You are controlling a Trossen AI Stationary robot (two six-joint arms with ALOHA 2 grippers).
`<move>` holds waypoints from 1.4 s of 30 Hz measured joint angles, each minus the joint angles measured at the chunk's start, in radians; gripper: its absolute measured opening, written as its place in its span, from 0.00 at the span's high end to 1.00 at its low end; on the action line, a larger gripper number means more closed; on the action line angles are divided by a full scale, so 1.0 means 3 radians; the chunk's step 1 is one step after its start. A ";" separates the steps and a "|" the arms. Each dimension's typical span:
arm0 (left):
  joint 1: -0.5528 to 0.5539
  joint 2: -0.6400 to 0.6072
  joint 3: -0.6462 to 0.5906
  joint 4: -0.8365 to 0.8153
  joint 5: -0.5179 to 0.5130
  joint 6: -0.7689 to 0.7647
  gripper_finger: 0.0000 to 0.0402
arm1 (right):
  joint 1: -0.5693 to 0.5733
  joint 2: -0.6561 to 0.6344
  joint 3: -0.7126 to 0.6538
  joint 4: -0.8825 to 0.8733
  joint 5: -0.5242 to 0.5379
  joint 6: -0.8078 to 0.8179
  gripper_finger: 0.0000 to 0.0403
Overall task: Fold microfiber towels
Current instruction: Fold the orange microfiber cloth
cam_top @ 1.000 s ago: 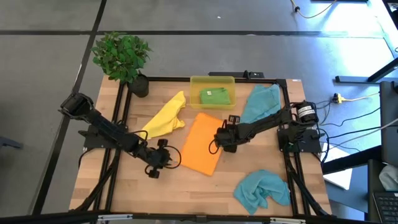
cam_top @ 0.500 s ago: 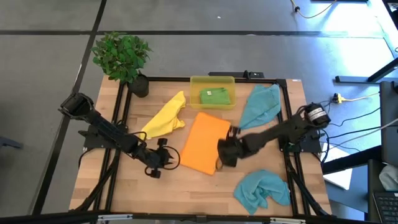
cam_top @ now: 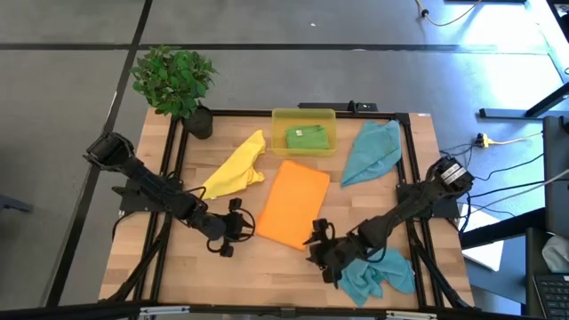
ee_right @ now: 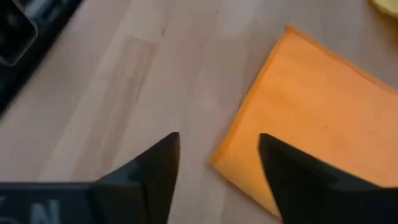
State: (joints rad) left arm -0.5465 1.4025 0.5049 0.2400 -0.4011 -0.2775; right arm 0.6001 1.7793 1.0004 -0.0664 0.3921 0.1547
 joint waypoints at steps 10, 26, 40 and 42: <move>0.0000 0.0000 0.0000 0.0002 -0.0013 -0.0015 0.77 | 0.0050 0.0327 -0.0003 -0.0006 0.0371 -0.0664 0.35; 0.0000 0.0000 0.0000 0.0004 -0.0093 -0.0024 0.77 | 0.0018 0.0587 0.0006 0.0163 0.0448 -0.0734 0.49; 0.0000 0.0000 0.0000 0.0004 -0.0094 -0.0025 0.77 | -0.0012 0.0600 0.0005 0.0198 0.0437 -0.0884 0.64; 0.0000 0.0000 -0.0001 0.0004 -0.0094 -0.0025 0.77 | -0.0014 0.0603 0.0004 0.0198 0.0439 -0.0882 0.70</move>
State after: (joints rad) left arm -0.5465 1.4025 0.5045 0.2413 -0.4294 -0.2852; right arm 0.5961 1.9602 1.0015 -0.0072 0.5237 -0.1101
